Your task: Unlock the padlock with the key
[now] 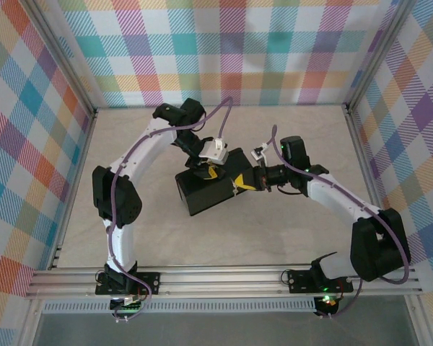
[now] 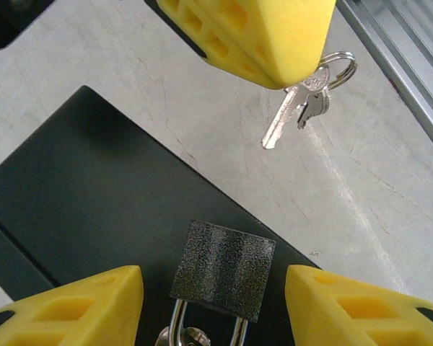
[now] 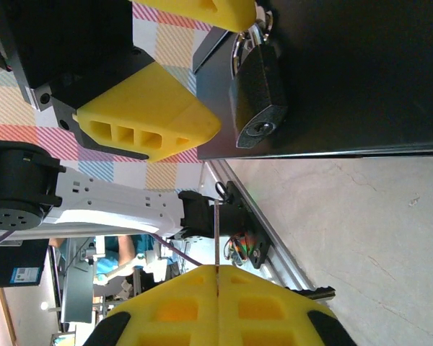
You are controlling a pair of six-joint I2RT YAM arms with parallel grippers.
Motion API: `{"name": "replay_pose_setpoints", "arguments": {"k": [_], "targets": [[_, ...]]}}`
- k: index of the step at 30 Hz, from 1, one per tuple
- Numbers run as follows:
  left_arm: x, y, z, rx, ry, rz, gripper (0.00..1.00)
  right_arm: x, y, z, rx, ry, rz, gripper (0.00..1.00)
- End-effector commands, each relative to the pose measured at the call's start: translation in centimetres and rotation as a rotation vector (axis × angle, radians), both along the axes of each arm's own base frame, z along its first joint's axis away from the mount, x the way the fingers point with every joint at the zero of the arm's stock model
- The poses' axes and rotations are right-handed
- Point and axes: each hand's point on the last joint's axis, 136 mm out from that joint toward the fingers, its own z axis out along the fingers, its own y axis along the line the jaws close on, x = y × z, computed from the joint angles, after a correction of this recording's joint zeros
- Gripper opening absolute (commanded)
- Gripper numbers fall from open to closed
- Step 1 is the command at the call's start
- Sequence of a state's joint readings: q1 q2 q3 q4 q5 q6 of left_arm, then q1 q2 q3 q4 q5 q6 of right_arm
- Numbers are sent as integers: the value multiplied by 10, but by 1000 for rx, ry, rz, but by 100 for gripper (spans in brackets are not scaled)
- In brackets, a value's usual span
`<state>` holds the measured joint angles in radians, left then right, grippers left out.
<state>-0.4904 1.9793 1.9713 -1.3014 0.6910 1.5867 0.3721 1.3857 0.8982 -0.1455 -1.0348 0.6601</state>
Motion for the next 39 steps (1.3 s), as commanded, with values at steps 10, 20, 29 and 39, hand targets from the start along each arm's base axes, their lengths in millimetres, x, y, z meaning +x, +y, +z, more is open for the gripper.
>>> {"name": "replay_pose_setpoints", "arguments": {"k": [10, 20, 29, 39], "targets": [[-18, -11, -24, -5, 39, -79, 51, 7, 3, 6, 24, -24, 31, 0], [-24, -10, -16, -18, 38, -95, 38, 8, 5, -1, 27, -11, 59, 0], [-26, -12, -20, -30, 46, -112, 36, 16, 8, -5, 16, 2, 63, 0], [-25, -6, -18, -57, 43, -107, 35, 23, 10, -11, -7, 28, 62, 0]]}}
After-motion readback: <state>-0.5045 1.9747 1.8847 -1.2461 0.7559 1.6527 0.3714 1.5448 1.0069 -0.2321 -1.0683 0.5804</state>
